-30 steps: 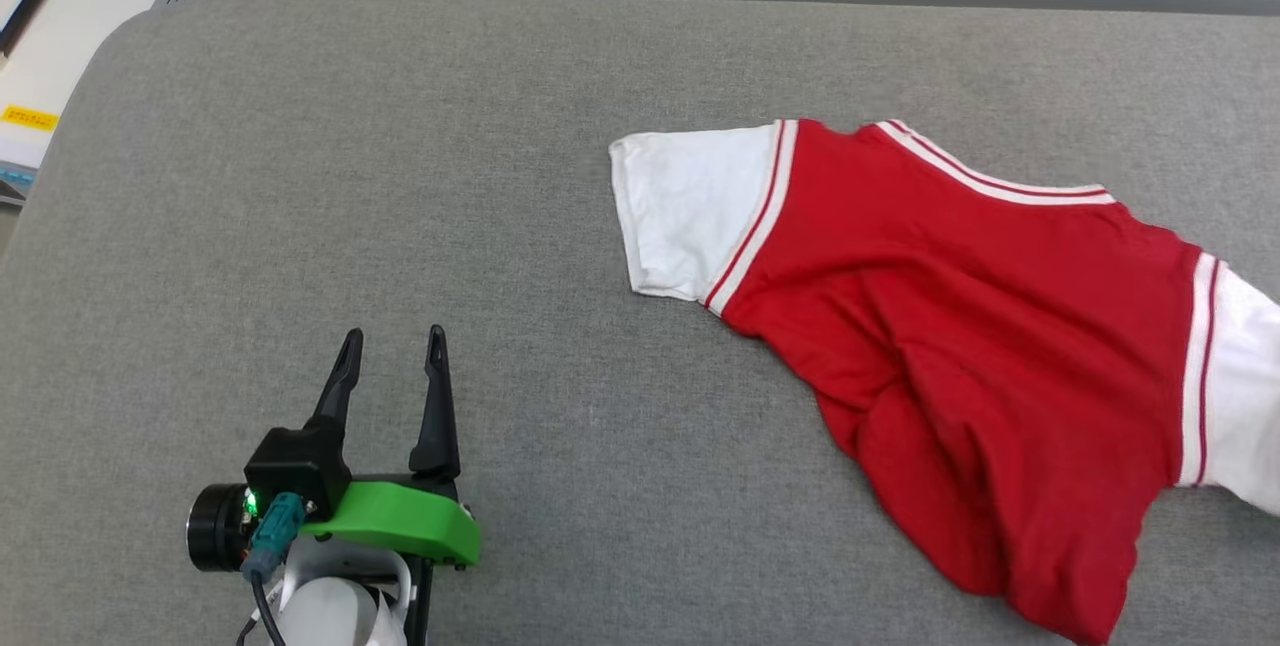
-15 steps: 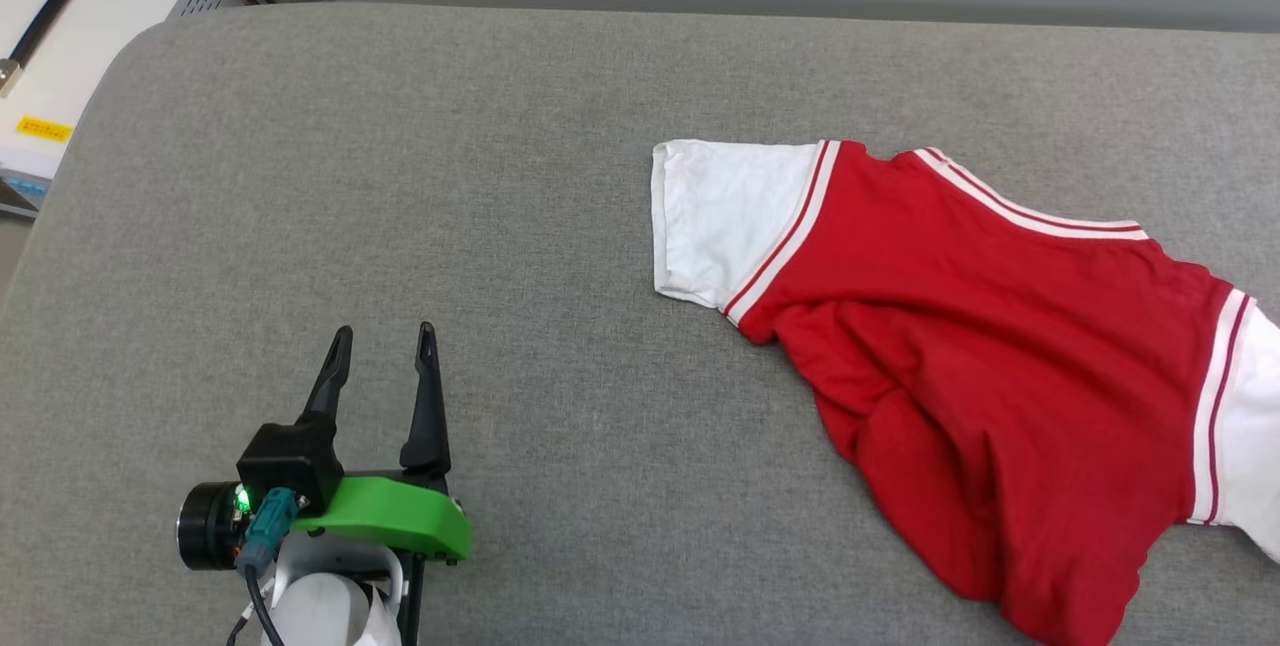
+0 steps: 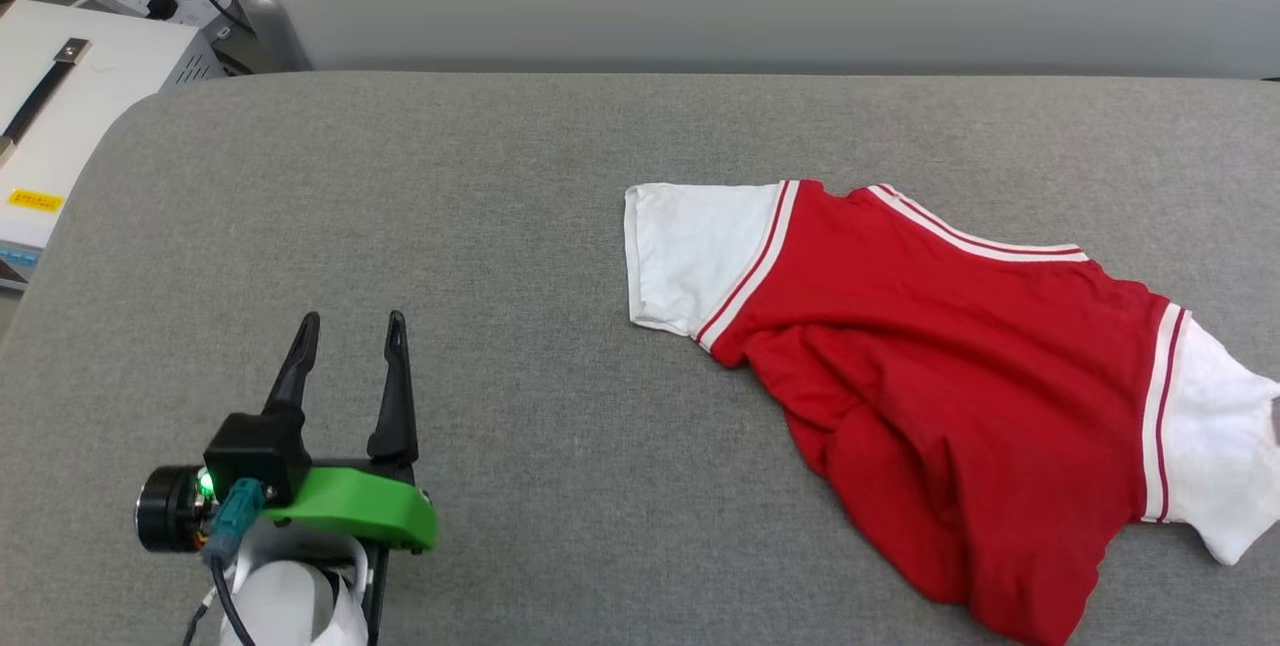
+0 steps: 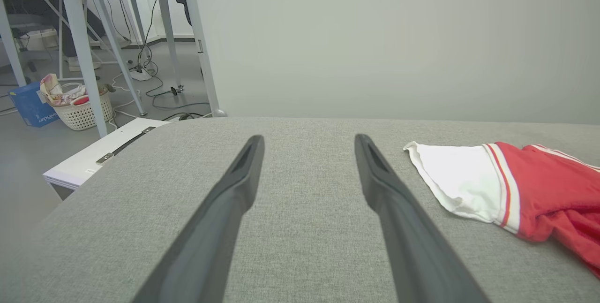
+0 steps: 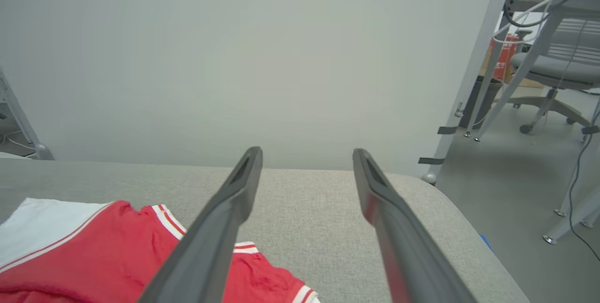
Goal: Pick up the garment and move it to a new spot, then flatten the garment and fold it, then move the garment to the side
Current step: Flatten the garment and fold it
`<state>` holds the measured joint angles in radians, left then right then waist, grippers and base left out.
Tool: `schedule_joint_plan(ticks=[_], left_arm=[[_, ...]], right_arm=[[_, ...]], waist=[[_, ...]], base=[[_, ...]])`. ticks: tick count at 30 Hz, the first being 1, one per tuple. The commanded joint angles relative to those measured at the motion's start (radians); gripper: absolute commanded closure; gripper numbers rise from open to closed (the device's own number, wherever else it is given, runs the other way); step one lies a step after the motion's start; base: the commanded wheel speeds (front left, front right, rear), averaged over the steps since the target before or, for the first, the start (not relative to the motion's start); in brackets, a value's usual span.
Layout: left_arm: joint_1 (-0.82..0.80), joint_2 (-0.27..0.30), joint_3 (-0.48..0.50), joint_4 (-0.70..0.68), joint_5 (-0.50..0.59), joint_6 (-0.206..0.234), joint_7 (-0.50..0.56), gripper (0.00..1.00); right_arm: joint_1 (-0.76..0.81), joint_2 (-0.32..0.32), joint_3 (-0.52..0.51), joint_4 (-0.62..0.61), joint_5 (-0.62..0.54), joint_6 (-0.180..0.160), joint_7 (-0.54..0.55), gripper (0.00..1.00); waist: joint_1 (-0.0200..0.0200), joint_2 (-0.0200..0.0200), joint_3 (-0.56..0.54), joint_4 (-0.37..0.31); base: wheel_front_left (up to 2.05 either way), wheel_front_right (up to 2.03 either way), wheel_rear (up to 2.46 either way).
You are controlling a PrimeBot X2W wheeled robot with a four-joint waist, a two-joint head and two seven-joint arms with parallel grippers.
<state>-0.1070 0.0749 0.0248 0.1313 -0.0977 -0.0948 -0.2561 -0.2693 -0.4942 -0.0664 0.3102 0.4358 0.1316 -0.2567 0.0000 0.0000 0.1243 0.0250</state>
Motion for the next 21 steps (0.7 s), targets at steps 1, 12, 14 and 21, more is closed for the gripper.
schedule_joint_plan(ticks=[1, 12, 14, 21], left_arm=[[-0.040, 0.017, -0.003, 0.001, 0.001, -0.011, -0.006, 0.00], [-0.393, 0.195, -0.197, 0.109, -0.054, -0.035, 0.036, 0.00], [-0.476, 0.223, -0.238, 0.121, -0.097, -0.035, 0.056, 0.00], [-0.746, 0.296, -0.432, 0.193, -0.293, -0.036, 0.242, 0.00]], right_arm=[[0.038, 0.050, -0.021, -0.063, -0.046, -0.001, -0.005, 0.00], [0.182, 0.284, -0.031, -0.430, -0.228, -0.001, -0.005, 0.00], [0.190, 0.296, -0.009, -0.446, -0.241, -0.001, -0.005, 0.00], [0.184, 0.305, 0.032, -0.454, -0.252, -0.001, -0.005, 0.00]], waist=[[0.0000, 0.0000, -0.004, -0.003], [0.0000, 0.0000, 0.036, -0.025], [0.0000, 0.0000, 0.052, -0.036], [0.0000, 0.0000, 0.114, -0.073]], base=[[0.00, 0.00, 0.00], [0.00, 0.00, 0.00], [0.00, 0.00, 0.00], [0.00, 0.00, 0.00]])
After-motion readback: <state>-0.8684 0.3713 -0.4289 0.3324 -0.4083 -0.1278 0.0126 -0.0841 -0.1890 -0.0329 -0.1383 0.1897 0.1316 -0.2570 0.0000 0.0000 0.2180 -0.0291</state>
